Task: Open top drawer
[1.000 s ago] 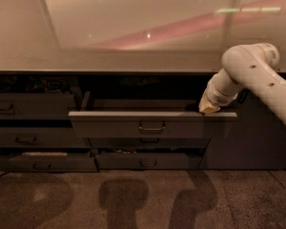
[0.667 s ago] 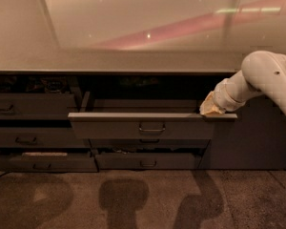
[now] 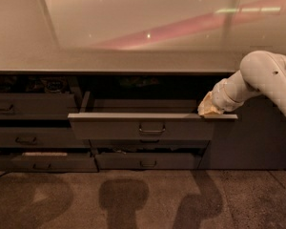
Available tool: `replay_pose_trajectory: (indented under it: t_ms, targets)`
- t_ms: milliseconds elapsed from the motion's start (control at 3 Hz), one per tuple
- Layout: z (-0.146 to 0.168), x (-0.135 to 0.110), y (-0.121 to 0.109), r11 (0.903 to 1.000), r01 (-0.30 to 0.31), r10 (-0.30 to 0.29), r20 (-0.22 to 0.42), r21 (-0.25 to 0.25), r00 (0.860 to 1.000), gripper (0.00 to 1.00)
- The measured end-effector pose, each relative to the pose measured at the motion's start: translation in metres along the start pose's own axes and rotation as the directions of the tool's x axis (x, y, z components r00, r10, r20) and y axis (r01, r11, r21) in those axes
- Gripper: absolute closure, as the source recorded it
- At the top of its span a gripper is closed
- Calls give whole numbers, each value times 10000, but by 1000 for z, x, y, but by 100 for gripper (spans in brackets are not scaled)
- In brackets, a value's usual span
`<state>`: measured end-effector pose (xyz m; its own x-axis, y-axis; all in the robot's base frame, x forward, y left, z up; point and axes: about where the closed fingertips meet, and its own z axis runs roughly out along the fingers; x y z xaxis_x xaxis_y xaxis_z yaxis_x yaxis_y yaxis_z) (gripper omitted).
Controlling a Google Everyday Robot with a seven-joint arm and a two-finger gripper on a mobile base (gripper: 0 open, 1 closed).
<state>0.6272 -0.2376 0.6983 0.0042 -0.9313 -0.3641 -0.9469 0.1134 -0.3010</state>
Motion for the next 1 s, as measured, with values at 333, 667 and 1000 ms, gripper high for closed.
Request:
replay_pose_trajectory:
  t_ms: [333,667,1000]
  targets:
    - [-2,-1,-1,10000,-2,2,-3,0,10000,100]
    - [4,0,-23,9980,-622,627,-671,95,9958,100]
    - [4,0,-23,9980,-622,627,-671,95,9958,100]
